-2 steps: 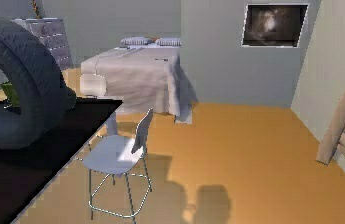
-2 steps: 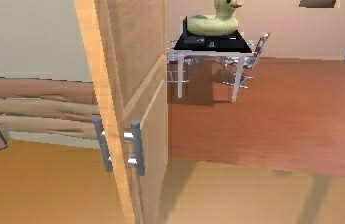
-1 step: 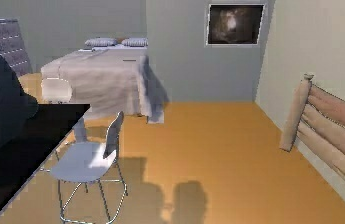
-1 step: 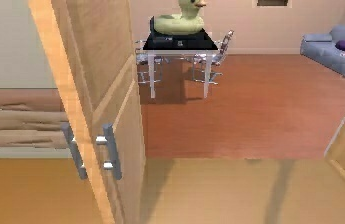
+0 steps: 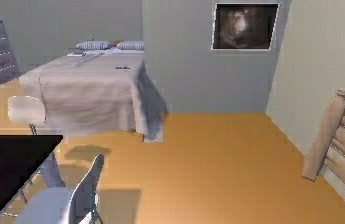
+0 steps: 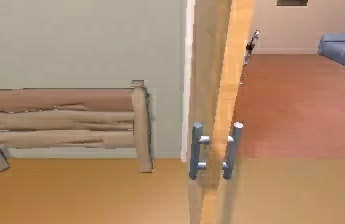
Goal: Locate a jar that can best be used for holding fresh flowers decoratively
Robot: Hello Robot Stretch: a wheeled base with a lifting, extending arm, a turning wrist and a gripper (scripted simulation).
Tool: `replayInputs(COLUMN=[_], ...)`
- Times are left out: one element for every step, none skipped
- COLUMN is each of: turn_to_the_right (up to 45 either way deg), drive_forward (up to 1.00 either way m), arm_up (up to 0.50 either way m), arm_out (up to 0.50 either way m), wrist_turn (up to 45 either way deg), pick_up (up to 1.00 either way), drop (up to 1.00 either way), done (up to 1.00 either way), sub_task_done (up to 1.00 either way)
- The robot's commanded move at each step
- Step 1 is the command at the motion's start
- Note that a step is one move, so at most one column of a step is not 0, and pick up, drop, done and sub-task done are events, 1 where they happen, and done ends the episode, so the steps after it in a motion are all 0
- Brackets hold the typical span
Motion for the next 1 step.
replayInputs(turn_to_the_right=[-30.0], drive_forward=[0.0], arm_up=[0.0], arm_out=[0.0], wrist_turn=[0.0], pick_up=[0.0], drop=[0.0], done=[0.0], sub_task_done=[0.0])
